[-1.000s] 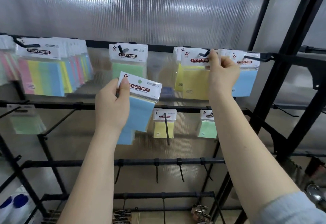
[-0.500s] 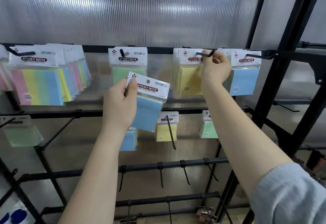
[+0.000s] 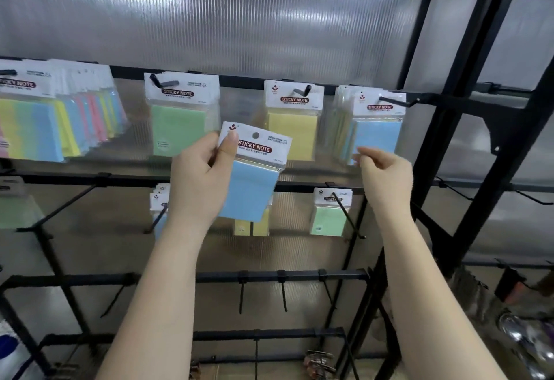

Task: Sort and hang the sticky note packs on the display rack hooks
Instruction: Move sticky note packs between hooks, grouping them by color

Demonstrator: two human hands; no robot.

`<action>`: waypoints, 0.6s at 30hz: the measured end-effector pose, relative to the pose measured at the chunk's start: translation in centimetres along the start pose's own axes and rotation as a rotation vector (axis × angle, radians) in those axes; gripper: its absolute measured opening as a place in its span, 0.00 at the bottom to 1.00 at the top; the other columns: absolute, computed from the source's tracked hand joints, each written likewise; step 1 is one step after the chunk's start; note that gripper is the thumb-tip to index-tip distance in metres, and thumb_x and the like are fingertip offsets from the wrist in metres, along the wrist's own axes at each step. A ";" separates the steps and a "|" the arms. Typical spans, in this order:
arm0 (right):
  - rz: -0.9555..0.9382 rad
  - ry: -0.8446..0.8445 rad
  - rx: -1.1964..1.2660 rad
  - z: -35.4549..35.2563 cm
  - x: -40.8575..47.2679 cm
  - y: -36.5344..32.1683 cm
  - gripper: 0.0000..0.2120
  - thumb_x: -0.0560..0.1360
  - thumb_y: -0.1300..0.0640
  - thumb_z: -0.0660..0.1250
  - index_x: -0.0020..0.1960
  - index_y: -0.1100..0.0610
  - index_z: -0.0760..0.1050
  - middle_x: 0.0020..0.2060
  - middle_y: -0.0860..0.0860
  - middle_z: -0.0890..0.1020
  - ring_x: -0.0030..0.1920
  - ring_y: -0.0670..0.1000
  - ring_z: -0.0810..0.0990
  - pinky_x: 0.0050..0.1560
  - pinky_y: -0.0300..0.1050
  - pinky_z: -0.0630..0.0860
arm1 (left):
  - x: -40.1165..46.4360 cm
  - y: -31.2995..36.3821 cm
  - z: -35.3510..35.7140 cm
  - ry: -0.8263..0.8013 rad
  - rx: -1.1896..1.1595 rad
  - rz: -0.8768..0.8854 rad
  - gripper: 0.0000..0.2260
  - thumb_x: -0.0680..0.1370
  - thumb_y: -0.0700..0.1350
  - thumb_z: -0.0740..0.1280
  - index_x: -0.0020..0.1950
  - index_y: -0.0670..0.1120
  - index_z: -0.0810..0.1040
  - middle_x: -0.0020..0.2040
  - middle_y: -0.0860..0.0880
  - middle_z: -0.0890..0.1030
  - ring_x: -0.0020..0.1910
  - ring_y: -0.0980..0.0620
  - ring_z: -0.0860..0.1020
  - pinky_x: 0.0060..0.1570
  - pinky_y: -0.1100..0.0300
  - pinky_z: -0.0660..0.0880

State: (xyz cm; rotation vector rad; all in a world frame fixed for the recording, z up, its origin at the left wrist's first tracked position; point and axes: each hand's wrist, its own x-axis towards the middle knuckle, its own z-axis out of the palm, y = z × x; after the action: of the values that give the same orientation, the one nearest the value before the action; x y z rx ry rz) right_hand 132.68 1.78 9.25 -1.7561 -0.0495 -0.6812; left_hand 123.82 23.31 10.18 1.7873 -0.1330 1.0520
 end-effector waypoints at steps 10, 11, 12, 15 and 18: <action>0.117 -0.216 -0.360 -5.2 -0.1 8.0 0.14 0.77 0.62 0.60 0.57 0.56 0.81 0.53 0.52 0.83 0.44 0.46 0.76 0.33 0.25 0.66 | -2.6 4.8 8.7 -0.033 -0.225 -0.029 0.11 0.77 0.45 0.67 0.34 0.50 0.74 0.23 0.60 0.72 0.25 0.62 0.64 0.28 0.68 0.60; 0.116 -0.237 -0.375 -5.3 -0.1 8.5 0.14 0.78 0.61 0.59 0.59 0.57 0.80 0.55 0.51 0.83 0.45 0.46 0.76 0.35 0.27 0.67 | -2.4 5.3 9.5 -0.034 -0.245 -0.030 0.12 0.77 0.45 0.68 0.33 0.50 0.73 0.22 0.59 0.70 0.24 0.61 0.61 0.27 0.67 0.58; 0.109 -0.258 -0.391 -5.4 0.0 8.9 0.15 0.78 0.61 0.59 0.60 0.57 0.79 0.57 0.52 0.82 0.49 0.47 0.77 0.40 0.31 0.68 | -2.0 5.7 10.3 -0.035 -0.261 -0.027 0.12 0.76 0.45 0.69 0.33 0.50 0.73 0.23 0.58 0.69 0.25 0.60 0.60 0.27 0.66 0.57; 0.100 -0.372 -0.439 -5.4 0.2 10.0 0.15 0.79 0.61 0.57 0.57 0.55 0.80 0.52 0.50 0.83 0.52 0.52 0.79 0.48 0.39 0.72 | -0.9 6.7 12.4 -0.040 -0.297 0.012 0.11 0.76 0.46 0.69 0.36 0.43 0.76 0.27 0.51 0.71 0.27 0.57 0.61 0.28 0.64 0.58; 0.088 -0.489 -0.524 -5.2 0.4 10.7 0.16 0.78 0.63 0.56 0.38 0.45 0.69 0.35 0.41 0.72 0.43 0.53 0.71 0.35 0.35 0.66 | 0.0 7.8 13.8 -0.057 -0.310 0.045 0.11 0.77 0.46 0.68 0.35 0.48 0.75 0.23 0.59 0.72 0.25 0.62 0.63 0.27 0.67 0.59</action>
State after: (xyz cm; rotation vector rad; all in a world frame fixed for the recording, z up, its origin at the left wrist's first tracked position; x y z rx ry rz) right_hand 134.85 -6.33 0.80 -2.3843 -0.1367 -0.1879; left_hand 127.83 8.54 14.25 1.5388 -0.3535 0.9557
